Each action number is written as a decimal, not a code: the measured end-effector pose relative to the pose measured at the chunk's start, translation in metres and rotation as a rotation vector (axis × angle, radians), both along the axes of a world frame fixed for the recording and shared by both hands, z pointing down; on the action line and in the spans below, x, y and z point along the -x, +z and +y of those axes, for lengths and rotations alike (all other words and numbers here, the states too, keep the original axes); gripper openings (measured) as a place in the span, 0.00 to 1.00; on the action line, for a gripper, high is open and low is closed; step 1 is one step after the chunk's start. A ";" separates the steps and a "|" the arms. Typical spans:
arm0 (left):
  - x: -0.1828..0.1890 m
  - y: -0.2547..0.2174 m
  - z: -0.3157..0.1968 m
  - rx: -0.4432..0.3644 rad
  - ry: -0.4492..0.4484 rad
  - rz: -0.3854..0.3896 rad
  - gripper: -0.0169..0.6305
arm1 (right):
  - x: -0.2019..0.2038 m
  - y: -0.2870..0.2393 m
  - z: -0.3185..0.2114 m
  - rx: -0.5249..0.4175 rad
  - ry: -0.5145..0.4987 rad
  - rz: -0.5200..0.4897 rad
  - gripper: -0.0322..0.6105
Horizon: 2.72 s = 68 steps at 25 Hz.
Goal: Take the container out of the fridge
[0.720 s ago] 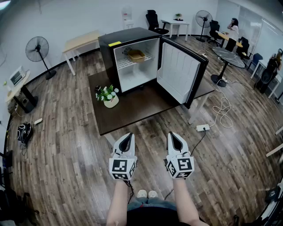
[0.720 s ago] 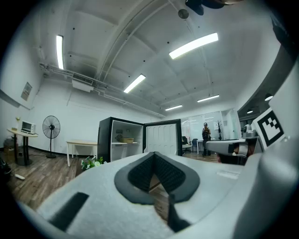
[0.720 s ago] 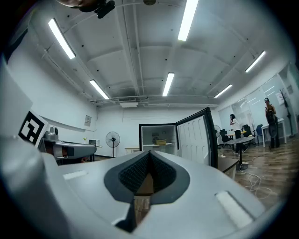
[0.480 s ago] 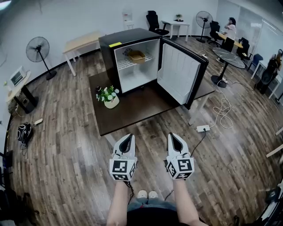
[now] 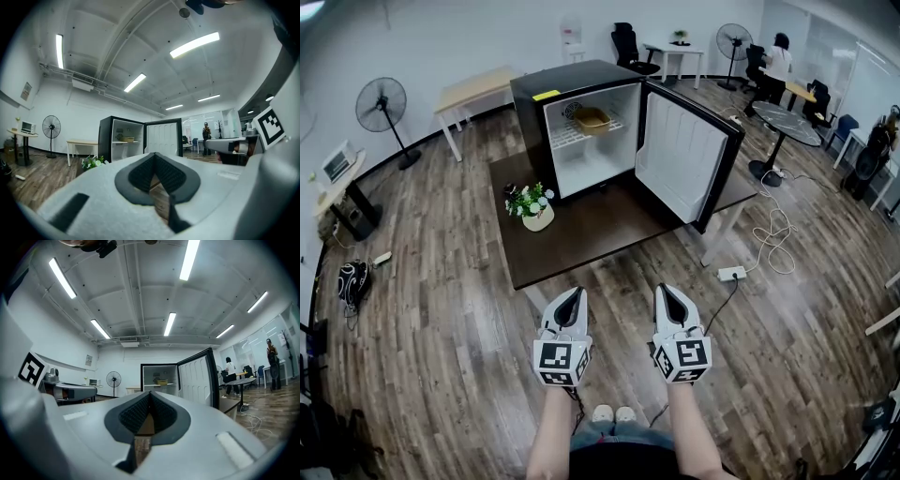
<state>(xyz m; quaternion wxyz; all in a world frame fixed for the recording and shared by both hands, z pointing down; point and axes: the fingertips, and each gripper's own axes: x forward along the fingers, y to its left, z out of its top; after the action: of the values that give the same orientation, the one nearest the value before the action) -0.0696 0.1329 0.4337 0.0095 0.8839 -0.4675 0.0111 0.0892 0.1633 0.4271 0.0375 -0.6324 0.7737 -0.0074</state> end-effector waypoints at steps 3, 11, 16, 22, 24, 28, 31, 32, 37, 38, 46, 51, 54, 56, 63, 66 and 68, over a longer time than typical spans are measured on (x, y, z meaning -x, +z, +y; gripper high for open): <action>0.002 0.002 -0.003 0.004 0.003 0.002 0.04 | 0.003 0.002 -0.003 0.006 0.005 0.048 0.04; 0.008 0.006 -0.012 0.007 0.018 0.010 0.04 | 0.023 0.001 -0.011 0.008 -0.011 0.289 0.06; 0.012 0.009 -0.018 0.013 0.041 0.013 0.04 | 0.034 0.004 -0.018 0.010 -0.024 0.296 0.22; 0.022 0.013 -0.028 0.014 0.050 0.019 0.04 | 0.041 0.011 -0.025 0.023 -0.035 0.298 0.41; 0.026 0.013 -0.031 0.016 0.050 0.025 0.04 | 0.043 0.012 -0.027 0.029 -0.036 0.310 0.43; 0.026 0.013 -0.039 0.017 0.053 0.030 0.04 | 0.040 0.011 -0.035 0.032 -0.031 0.322 0.46; 0.024 0.013 -0.049 0.015 0.056 0.031 0.04 | 0.039 0.010 -0.045 0.031 -0.029 0.326 0.47; 0.024 0.012 -0.053 0.013 0.056 0.032 0.04 | 0.039 0.010 -0.049 0.030 -0.029 0.325 0.47; 0.022 0.005 -0.076 -0.008 0.054 0.040 0.04 | 0.038 0.005 -0.076 0.017 -0.036 0.321 0.47; 0.022 0.004 -0.082 -0.012 0.053 0.040 0.04 | 0.039 0.004 -0.082 0.013 -0.039 0.321 0.47; 0.009 0.011 -0.141 -0.020 0.039 0.023 0.04 | 0.034 0.010 -0.151 -0.003 -0.080 0.322 0.47; -0.008 0.027 -0.200 0.004 0.013 0.022 0.04 | 0.021 0.018 -0.217 -0.003 -0.115 0.336 0.48; -0.022 0.036 -0.239 0.022 0.005 0.017 0.04 | 0.015 0.020 -0.263 0.000 -0.146 0.341 0.48; -0.033 0.036 -0.268 0.029 -0.003 0.020 0.04 | 0.010 0.019 -0.296 0.003 -0.171 0.361 0.48; -0.061 0.020 -0.371 0.032 -0.053 0.033 0.04 | 0.003 0.004 -0.408 -0.006 -0.278 0.544 0.48; -0.060 0.018 -0.417 0.035 -0.091 0.040 0.04 | 0.006 -0.001 -0.457 -0.013 -0.318 0.590 0.48; -0.059 0.020 -0.441 0.039 -0.121 0.045 0.04 | 0.007 0.000 -0.485 -0.015 -0.347 0.597 0.47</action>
<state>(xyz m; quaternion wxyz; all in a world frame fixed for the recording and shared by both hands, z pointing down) -0.0110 -0.3082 0.4532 0.0378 0.8538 -0.5193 -0.0002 0.0822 -0.3214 0.4272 -0.1878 -0.4654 0.8465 0.1776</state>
